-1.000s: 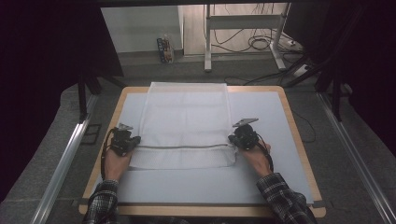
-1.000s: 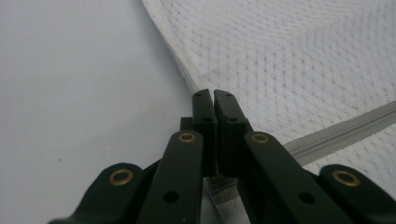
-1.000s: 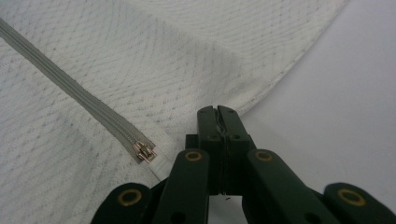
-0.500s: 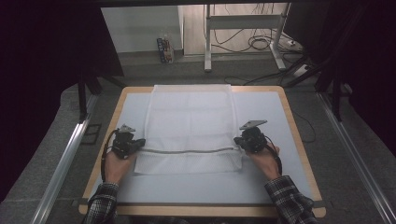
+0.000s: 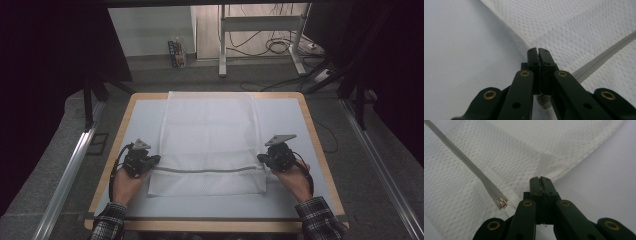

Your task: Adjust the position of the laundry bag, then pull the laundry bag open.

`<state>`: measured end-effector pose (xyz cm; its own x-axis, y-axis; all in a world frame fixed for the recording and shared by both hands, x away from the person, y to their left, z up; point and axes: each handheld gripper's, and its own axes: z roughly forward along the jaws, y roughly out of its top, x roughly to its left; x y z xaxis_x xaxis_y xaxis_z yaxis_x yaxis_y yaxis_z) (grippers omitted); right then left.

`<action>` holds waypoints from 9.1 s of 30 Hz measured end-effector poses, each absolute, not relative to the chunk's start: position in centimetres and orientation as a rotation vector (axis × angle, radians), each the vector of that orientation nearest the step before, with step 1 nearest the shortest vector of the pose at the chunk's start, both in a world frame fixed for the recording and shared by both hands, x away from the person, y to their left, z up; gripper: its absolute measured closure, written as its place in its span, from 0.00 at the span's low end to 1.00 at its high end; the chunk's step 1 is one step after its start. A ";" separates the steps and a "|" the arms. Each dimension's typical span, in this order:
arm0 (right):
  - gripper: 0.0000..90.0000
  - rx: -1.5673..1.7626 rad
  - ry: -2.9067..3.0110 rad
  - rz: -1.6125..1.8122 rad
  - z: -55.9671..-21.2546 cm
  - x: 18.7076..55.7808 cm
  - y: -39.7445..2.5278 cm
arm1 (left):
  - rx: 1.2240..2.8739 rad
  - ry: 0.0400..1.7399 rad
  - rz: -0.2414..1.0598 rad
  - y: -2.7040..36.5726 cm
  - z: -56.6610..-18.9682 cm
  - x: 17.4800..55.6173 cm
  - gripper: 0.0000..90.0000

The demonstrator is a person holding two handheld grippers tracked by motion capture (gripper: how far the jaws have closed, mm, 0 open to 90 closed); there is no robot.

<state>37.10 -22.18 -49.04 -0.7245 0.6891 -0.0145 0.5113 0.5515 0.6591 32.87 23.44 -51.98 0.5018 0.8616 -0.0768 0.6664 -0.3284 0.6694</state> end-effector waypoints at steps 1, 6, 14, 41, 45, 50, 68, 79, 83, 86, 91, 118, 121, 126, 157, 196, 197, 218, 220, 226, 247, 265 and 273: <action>0.99 0.993 2.522 0.931 -49.1 36.9 -22.3 | 2.104 1.242 0.381 23.3 -52.0 32.7 0.99; 0.99 0.991 2.529 0.919 -49.0 35.6 -23.2 | 2.106 1.225 0.342 23.0 -51.9 32.1 0.99; 0.98 1.015 2.537 0.913 -49.3 34.0 -24.8 | 2.124 1.194 0.285 22.2 -52.0 30.7 0.99; 0.82 1.007 2.549 0.912 -49.7 32.6 -25.5 | 2.139 1.191 0.320 21.8 -52.5 29.5 0.78; 0.68 0.996 2.536 0.916 -49.7 32.5 -25.5 | 2.133 1.154 0.378 21.4 -52.4 29.0 0.56; 0.49 0.991 2.521 0.944 -49.5 32.3 -25.7 | 2.122 1.115 0.400 21.2 -52.3 28.3 0.30; 0.06 0.961 2.542 1.085 -49.6 30.3 -26.5 | 2.156 1.059 0.433 20.7 -52.3 25.5 0.02; 0.01 0.933 2.538 1.085 -50.0 29.3 -26.9 | 2.169 1.060 0.461 21.0 -52.8 25.2 0.01; 0.00 0.929 2.545 1.075 -50.1 29.3 -26.9 | 2.182 1.058 0.464 21.0 -52.9 25.3 0.01; 0.00 0.925 2.554 1.072 -50.2 29.3 -26.9 | 2.187 1.057 0.463 21.0 -52.9 25.3 0.01; 0.00 0.903 2.558 1.029 -50.6 29.1 -26.6 | 2.191 1.060 0.454 20.9 -53.0 25.4 0.01; 0.33 0.926 2.616 0.845 -51.8 29.8 -25.7 | 2.249 1.024 0.450 20.2 -53.3 25.4 0.02; 0.41 0.935 2.619 0.826 -51.6 29.6 -25.5 | 2.253 1.018 0.455 20.1 -53.3 25.4 0.02; 0.53 0.933 2.618 0.834 -51.5 29.5 -25.5 | 2.256 1.012 0.462 20.0 -53.2 25.4 0.03; 0.50 0.957 2.603 0.808 -51.1 29.0 -26.2 | 2.254 0.998 0.422 18.3 -52.7 25.8 0.04; 0.95 0.805 2.579 0.898 -49.8 27.6 -25.5 | 2.202 0.747 0.230 6.6 -50.3 30.9 0.07; 0.95 0.804 2.579 0.898 -49.7 27.6 -25.5 | 2.208 0.731 0.226 5.6 -50.4 31.4 0.07; 0.95 0.808 2.586 0.911 -49.7 27.7 -25.6 | 2.244 0.526 0.230 -4.8 -49.3 34.1 0.05; 0.95 0.811 2.587 0.911 -49.7 27.7 -25.6 | 2.246 0.512 0.220 -5.3 -49.3 34.2 0.05; 0.94 0.807 2.589 0.908 -49.7 27.7 -25.6 | 2.264 0.489 0.227 -6.6 -49.5 34.2 0.05; 0.94 0.801 2.582 0.862 -49.9 27.8 -25.5 | 2.270 0.535 0.276 -5.3 -49.0 34.3 0.10; 0.94 0.757 2.553 0.852 -49.7 27.6 -25.4 | 2.175 0.535 -0.062 -3.1 -49.4 34.2 0.73; 0.94 0.732 2.541 0.840 -49.6 27.5 -25.3 | 2.179 0.508 -0.221 -3.4 -49.8 34.4 0.85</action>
<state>27.51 -25.34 -49.63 -0.7987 0.5760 -0.1740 0.3587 0.6880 0.6308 34.44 -3.39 -49.81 0.9011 0.2800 -0.3309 0.4330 -0.5439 0.7188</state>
